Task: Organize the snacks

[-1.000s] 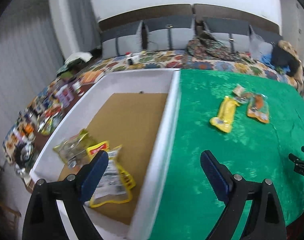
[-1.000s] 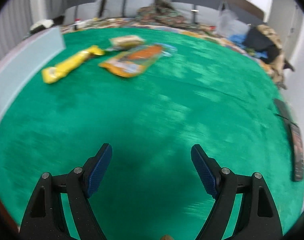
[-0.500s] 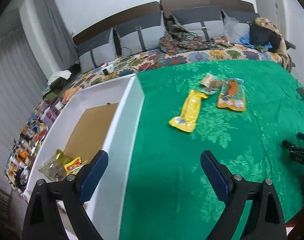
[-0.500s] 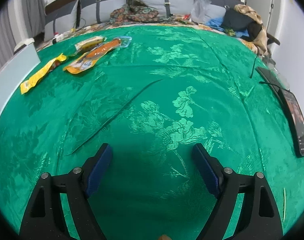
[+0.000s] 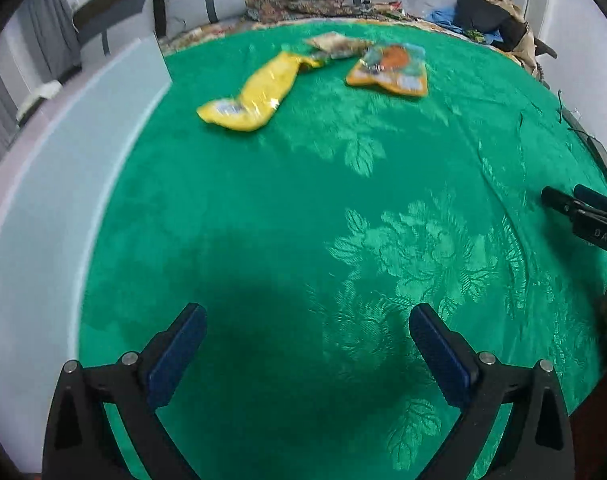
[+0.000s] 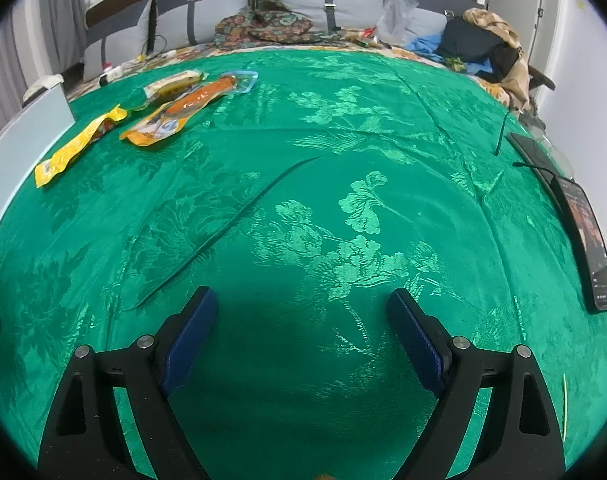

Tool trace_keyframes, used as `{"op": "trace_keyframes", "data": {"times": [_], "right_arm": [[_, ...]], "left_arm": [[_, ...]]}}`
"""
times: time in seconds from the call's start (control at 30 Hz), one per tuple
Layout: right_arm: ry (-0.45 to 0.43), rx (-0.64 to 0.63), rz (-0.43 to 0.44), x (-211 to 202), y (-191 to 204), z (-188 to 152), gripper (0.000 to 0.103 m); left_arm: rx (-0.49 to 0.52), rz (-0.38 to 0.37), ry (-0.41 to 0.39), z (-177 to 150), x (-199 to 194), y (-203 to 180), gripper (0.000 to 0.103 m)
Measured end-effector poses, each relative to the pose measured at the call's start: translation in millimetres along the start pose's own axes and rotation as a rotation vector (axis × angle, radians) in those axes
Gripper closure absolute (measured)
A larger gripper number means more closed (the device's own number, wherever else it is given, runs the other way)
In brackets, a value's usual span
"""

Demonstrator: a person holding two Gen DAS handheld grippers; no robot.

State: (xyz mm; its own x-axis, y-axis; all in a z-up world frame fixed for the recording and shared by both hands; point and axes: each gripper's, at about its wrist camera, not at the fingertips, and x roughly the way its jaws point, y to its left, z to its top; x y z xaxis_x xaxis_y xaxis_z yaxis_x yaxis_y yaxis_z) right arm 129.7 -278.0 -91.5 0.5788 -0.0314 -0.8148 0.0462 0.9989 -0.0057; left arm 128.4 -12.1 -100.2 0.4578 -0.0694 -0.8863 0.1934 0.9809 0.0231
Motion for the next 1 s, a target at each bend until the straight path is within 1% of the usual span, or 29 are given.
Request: {"op": "trace_keyframes", "data": {"times": [0.13,0.33,0.5,0.63,1.0], "right_arm": [[0.000,0.000,0.001,0.1,-0.1,0.4,0.013],[0.000,0.001,0.002,0.0,-0.7,0.3,0.013],[0.000,0.001,0.002,0.0,-0.9,0.3,0.013],[0.000,0.002,0.002,-0.1,-1.0,0.0,0.013],[0.000,0.002,0.001,0.2,-1.2,0.2,0.013]], "left_arm": [[-0.028,-0.025,0.007,-2.1,11.7,1.0,0.002],[-0.048,-0.019,-0.050,-2.3,11.8,5.3,0.000],[-0.040,-0.021,-0.118,-11.8,8.1,6.6,0.000],[-0.033,-0.023,-0.109,-10.5,8.1,7.3,0.000],[-0.030,-0.023,-0.118,-12.1,8.0,6.5,0.000]]}}
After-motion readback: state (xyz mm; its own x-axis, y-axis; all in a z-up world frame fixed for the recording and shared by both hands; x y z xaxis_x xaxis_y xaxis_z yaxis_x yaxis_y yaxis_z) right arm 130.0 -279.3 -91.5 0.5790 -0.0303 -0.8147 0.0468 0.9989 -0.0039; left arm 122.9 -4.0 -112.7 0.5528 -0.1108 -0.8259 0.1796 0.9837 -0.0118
